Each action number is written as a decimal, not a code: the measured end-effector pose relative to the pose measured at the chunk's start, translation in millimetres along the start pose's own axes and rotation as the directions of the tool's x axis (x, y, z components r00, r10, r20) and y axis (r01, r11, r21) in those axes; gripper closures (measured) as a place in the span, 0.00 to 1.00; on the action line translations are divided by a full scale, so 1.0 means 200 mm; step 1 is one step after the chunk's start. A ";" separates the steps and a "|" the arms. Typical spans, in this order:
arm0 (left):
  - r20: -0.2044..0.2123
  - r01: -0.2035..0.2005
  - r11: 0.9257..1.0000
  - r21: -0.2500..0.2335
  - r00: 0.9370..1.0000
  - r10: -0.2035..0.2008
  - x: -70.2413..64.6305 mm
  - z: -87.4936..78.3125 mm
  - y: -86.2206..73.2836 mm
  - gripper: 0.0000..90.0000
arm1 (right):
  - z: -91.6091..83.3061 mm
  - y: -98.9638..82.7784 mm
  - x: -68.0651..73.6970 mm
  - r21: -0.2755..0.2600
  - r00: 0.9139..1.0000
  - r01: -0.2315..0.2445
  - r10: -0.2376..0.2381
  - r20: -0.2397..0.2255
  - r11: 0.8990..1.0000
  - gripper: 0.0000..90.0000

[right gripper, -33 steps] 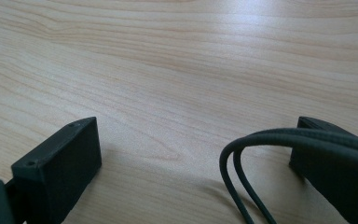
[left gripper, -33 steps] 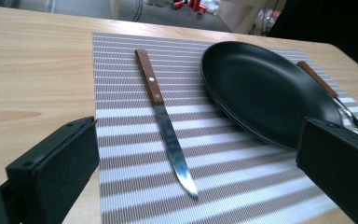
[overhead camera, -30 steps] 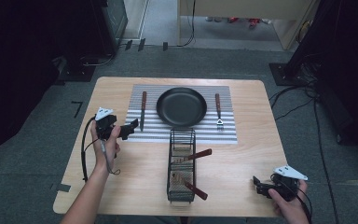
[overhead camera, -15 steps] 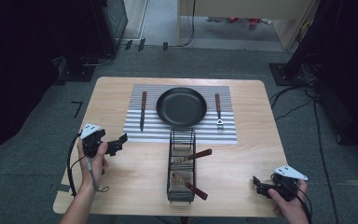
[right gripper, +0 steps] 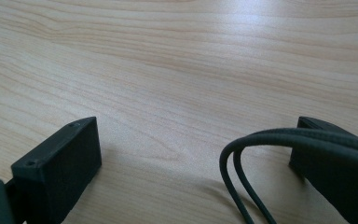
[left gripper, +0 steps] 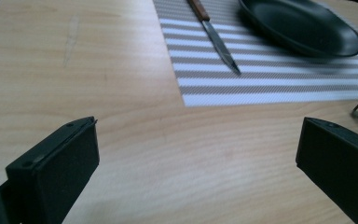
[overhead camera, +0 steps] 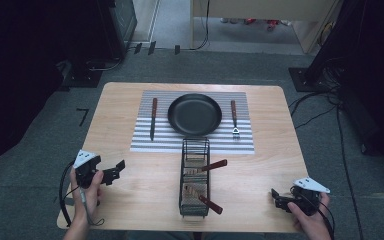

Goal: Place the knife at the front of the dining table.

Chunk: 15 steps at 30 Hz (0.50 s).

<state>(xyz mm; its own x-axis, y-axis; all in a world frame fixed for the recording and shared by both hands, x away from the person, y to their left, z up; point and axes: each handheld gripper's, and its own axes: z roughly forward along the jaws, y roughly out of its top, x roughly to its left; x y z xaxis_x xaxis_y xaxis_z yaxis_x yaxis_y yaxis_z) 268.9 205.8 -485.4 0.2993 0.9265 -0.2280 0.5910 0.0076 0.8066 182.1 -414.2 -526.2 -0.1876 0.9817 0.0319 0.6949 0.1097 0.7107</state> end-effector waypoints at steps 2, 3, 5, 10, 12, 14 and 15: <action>-0.013 0.004 1.000 0.007 1.000 -0.003 0.01 -0.02 -0.03 0.00 | 0.00 0.00 0.00 0.000 1.000 0.000 0.000 0.000 1.000 0.02; -0.017 0.007 1.000 0.012 1.000 -0.007 0.02 -0.02 -0.05 0.00 | 0.00 0.00 0.00 0.000 1.000 0.000 0.000 0.000 1.000 0.02; -0.032 0.012 1.000 0.020 0.999 -0.011 0.04 -0.04 -0.07 0.00 | 0.00 0.00 0.00 0.000 1.000 0.000 0.000 0.000 1.000 0.02; -0.066 0.022 0.999 0.039 0.998 -0.019 0.09 -0.07 -0.14 0.00 | 0.00 0.00 0.00 0.000 1.000 0.000 0.000 0.000 1.000 0.02; -0.080 0.022 0.998 0.053 0.997 -0.018 0.10 -0.08 -0.17 0.00 | 0.00 0.00 0.00 0.000 1.000 0.000 0.000 0.000 1.000 0.02; -0.093 0.023 0.998 0.066 0.996 -0.017 0.11 -0.09 -0.20 0.00 | 0.00 0.00 0.00 0.000 1.000 0.000 0.000 0.000 1.000 0.02; -0.095 0.029 0.997 0.070 0.995 -0.022 0.12 -0.09 -0.20 0.00 | 0.00 0.00 0.00 0.000 1.000 0.000 0.000 0.000 1.000 0.02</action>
<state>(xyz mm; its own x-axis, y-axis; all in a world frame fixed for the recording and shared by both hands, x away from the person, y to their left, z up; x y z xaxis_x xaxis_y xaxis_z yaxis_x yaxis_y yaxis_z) 238.3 234.2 -513.9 0.2132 0.9578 -0.1930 0.6503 0.0083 0.7596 182.1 -414.2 -526.3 -0.1874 0.9818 0.0318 0.6948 0.1096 0.7108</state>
